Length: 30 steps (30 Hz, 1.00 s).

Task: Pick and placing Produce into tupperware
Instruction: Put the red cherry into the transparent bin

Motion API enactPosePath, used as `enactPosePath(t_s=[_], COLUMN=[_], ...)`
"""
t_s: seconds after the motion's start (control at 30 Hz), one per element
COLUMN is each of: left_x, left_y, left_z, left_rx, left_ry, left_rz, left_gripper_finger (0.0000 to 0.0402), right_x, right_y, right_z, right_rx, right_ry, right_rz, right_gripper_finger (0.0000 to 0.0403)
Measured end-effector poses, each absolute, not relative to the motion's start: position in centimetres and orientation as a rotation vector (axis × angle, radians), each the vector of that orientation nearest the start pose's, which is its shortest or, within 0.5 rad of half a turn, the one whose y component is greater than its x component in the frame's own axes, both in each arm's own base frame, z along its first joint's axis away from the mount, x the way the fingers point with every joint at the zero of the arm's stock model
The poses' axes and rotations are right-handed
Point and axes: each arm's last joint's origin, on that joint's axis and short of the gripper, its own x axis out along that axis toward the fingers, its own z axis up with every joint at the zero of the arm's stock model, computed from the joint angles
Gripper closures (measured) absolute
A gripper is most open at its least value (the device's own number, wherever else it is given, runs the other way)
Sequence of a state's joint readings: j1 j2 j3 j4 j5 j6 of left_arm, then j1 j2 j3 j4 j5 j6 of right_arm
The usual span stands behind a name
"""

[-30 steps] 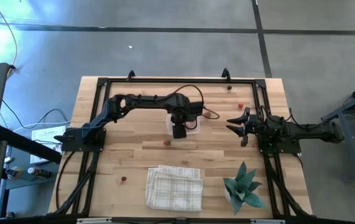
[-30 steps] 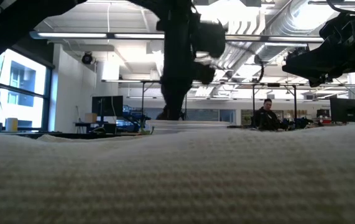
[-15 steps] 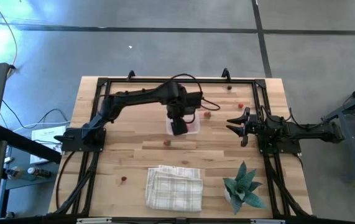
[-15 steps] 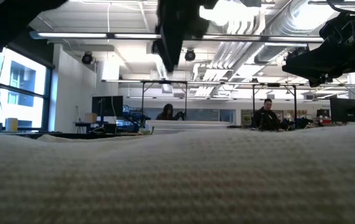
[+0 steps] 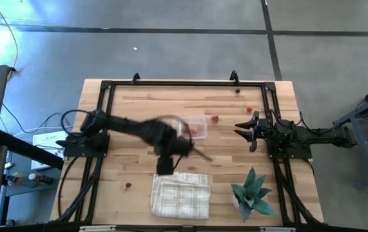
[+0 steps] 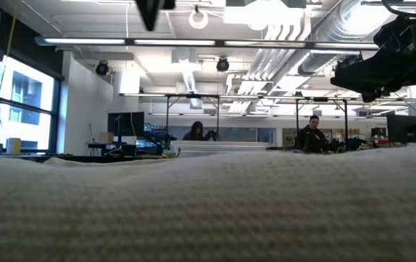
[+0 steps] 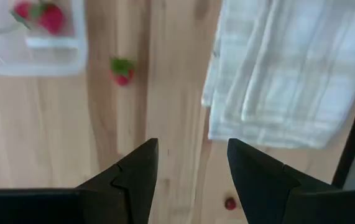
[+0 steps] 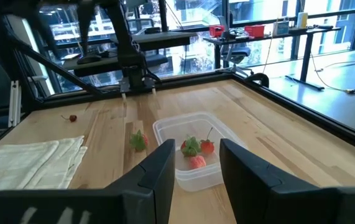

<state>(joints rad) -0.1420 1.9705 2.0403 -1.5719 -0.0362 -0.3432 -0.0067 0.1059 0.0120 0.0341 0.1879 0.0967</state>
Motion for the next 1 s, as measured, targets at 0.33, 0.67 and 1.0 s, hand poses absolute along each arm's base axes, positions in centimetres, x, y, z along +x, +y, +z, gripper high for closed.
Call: enactPosePath(t_s=[0.33,0.67,1.0], left_x=[33.5,27.7,21.2], left_y=[-11.1,-12.4,-10.7], left_z=[27.0,27.2,23.3], left_rx=[-0.106,-0.339,-0.689], left_ry=[1.679,1.5,1.445], left_rz=[0.334,0.425,0.486], left_gripper_finger=[0.0218,0.0218,0.0218], right_x=[10.3,10.3,10.3], right_y=[-0.6,-0.6,-0.6], right_z=[16.2,16.2,16.3], right_rx=[0.091,0.091,0.091], right_ry=[0.051,0.05,0.049], right_rz=[-0.197,-0.197,-0.197], right_gripper_finger=[0.0286,0.0286,0.0286])
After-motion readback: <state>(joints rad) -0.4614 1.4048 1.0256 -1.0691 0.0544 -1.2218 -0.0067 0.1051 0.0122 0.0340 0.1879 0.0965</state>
